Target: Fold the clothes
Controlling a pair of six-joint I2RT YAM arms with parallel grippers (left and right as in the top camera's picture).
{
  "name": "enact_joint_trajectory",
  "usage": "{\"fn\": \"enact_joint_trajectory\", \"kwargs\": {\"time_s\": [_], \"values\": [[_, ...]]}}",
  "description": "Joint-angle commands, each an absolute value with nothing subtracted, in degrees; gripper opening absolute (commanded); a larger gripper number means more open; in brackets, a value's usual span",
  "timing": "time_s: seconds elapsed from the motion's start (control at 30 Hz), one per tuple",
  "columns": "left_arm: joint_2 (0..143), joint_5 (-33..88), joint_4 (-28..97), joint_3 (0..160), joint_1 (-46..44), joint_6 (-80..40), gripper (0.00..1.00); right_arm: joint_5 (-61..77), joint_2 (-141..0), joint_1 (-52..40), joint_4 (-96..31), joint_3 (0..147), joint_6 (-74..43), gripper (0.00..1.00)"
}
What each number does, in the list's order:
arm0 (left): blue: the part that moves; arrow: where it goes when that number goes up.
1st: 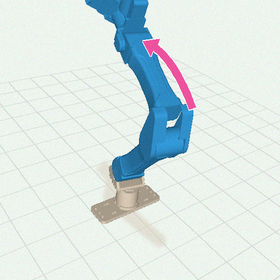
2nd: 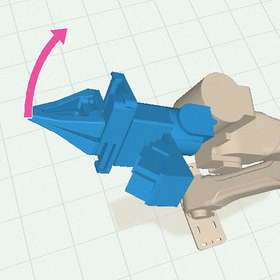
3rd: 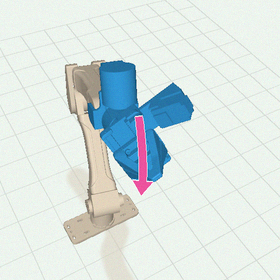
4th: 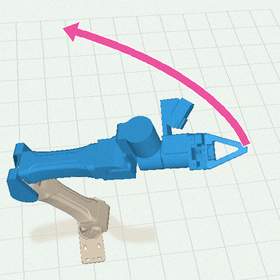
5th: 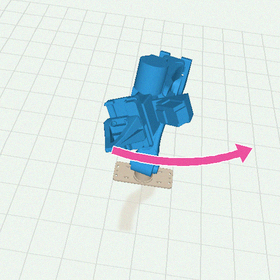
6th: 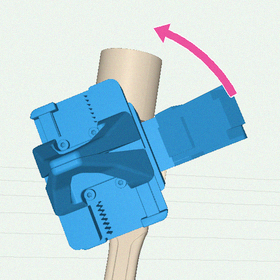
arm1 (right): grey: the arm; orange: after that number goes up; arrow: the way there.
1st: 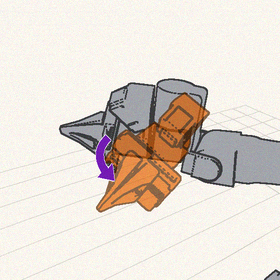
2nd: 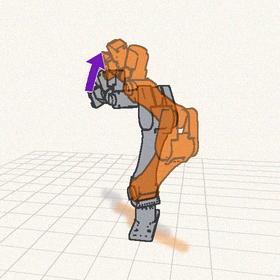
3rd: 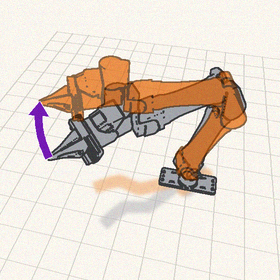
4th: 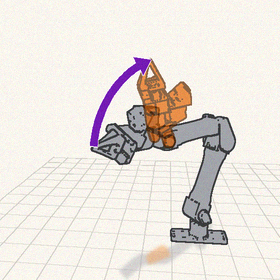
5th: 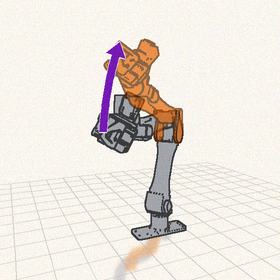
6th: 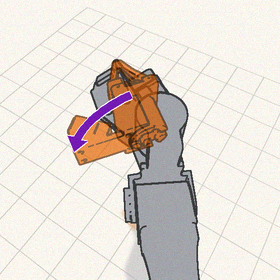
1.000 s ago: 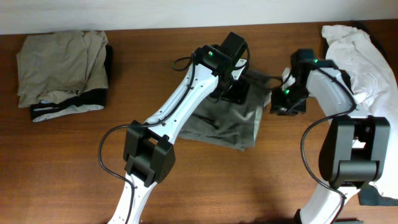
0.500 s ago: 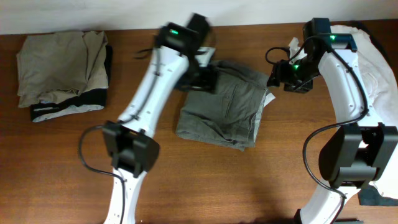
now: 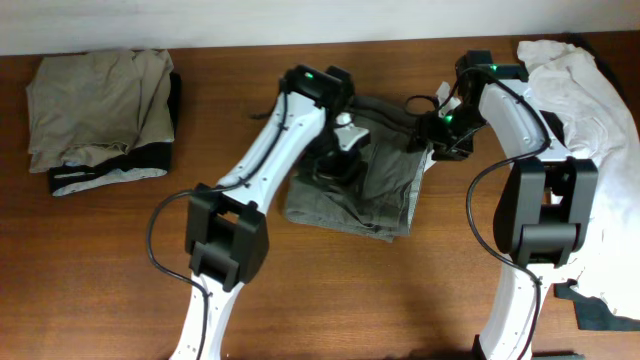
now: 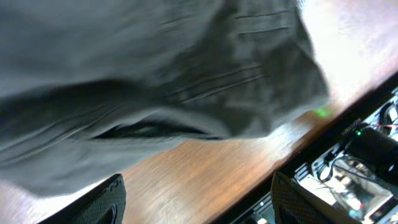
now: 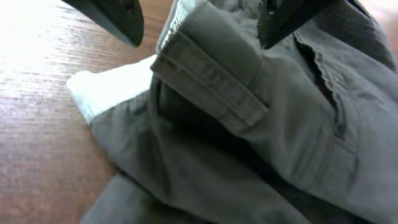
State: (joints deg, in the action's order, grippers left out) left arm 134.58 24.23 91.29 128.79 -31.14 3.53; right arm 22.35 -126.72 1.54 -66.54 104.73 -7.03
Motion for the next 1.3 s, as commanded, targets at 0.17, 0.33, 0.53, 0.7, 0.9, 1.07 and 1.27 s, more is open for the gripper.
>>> {"fn": "enact_joint_trajectory", "kwargs": {"time_s": [0.17, 0.33, 0.53, 0.7, 0.9, 1.07, 1.27], "values": [[135.09, 25.76, 84.62, 120.99, -34.63, 5.48, 0.75, 24.23, -126.91, 1.34, -63.33, 105.34, -7.57, 0.41], [135.11, 25.96, 79.40, 114.37, -34.85, 5.74, 0.75, 24.23, -126.91, 1.34, -61.95, 105.34, -7.99, 0.35], [135.11, 26.02, 77.14, 109.19, -34.89, 5.93, 0.74, 19.84, -126.91, 1.34, -59.22, 105.34, -10.13, 0.22], [135.11, 30.76, 74.52, 105.45, -35.18, 7.60, 0.74, 14.04, -126.93, 1.52, -56.51, 105.34, -13.80, 0.14], [134.43, 33.26, 74.61, 106.52, -35.90, 9.15, 0.72, 10.55, -126.91, 2.42, -58.81, 106.43, -12.88, 0.54], [130.82, 32.27, 77.19, 110.24, -35.83, 11.68, 0.66, 10.33, -126.89, 3.20, -68.69, 115.68, -11.62, 0.51], [123.26, 21.17, 78.26, 115.70, -35.48, 7.14, 0.68, 19.22, -126.89, 2.96, -86.70, 130.39, -5.23, 0.31]]}}
